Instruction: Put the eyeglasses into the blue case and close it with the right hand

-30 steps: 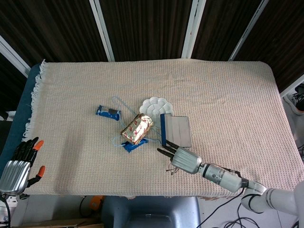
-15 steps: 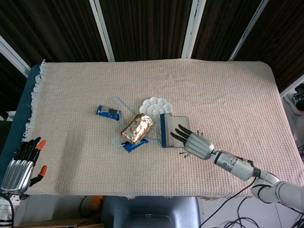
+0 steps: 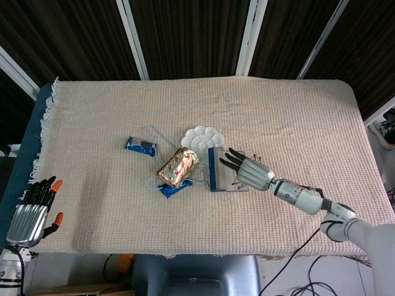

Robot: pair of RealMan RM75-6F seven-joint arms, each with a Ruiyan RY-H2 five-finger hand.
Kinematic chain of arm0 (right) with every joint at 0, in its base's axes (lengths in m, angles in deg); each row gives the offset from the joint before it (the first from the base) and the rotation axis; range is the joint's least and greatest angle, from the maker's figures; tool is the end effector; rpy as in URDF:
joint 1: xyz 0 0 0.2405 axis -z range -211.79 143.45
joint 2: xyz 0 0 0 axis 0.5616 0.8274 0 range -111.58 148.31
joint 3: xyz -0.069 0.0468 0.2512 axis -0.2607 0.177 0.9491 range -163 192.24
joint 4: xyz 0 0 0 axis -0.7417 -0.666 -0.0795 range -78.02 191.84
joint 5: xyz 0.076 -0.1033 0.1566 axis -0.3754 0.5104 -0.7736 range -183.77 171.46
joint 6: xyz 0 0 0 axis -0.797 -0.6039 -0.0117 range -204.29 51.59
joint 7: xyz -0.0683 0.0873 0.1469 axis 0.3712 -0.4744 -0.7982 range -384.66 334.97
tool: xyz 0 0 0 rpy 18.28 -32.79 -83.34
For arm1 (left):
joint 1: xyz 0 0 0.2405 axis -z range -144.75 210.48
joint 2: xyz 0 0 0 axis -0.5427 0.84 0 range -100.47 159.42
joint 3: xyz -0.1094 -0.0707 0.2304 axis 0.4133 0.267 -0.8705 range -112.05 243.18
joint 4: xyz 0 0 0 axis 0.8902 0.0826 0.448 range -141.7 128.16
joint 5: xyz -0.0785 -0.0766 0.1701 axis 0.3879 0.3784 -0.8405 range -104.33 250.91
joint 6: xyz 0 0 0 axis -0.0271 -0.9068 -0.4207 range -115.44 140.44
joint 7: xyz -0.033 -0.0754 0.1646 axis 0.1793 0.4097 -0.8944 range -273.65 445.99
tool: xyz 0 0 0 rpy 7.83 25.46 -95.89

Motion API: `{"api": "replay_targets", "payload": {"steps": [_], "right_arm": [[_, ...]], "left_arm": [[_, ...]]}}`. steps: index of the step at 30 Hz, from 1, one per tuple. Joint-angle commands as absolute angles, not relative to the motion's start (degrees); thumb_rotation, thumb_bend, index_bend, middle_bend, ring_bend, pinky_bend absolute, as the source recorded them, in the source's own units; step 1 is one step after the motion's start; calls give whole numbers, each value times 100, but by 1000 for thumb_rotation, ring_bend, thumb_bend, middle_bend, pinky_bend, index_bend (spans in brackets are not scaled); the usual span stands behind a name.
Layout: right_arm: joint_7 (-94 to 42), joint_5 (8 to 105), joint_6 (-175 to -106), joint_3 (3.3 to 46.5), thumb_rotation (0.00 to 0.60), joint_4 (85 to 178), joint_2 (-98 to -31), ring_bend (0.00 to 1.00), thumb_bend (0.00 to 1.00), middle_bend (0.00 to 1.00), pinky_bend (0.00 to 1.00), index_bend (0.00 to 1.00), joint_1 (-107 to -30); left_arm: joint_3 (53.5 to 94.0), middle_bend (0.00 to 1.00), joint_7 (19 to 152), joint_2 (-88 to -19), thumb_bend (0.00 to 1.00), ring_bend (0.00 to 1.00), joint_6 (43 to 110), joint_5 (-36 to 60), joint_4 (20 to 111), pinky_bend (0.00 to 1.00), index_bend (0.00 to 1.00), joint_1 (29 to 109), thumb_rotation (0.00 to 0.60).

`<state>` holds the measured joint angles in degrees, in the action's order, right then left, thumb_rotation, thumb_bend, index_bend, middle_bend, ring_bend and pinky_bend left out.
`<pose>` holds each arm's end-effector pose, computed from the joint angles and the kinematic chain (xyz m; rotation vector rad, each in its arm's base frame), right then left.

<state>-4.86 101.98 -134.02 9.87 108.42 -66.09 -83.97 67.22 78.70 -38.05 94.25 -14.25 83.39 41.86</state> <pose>-0.1875 -0.4160 0.0049 2.2621 0.4068 0.4704 -0.3030 0.2388 0.1379 -1.5300 -0.8131 -0.8439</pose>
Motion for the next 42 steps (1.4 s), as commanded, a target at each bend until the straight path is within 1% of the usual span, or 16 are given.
{"api": "replay_targets", "payload": {"steps": [1,10,17,42], "right_arm": [[-572,10181,-13346,978,600,10666,-6731,0,703,70,0,757,-8465],[-567,10208,-13302,920,600,10188,-7074,0,703,71,0,757,-8624],[-715,10218,-13345,871,600,10051,-7279,0,703,71,0,756,-8735],[-758,10261,-13530,704,600,10417,-7301,0,703,71,0,756,-8862]], "left_arm": [[6728,0,7867,-3808,385,0,9413,-1416,8341,95,0,4197,600],[6749,0,7909,-3802,386,0,9380,-1377,8325,95,0,4230,600],[6748,0,7908,-3802,385,0,9353,-1356,8324,95,0,4249,600],[6717,0,7846,-3831,386,0,9336,-1373,8327,95,0,4282,600]]}}
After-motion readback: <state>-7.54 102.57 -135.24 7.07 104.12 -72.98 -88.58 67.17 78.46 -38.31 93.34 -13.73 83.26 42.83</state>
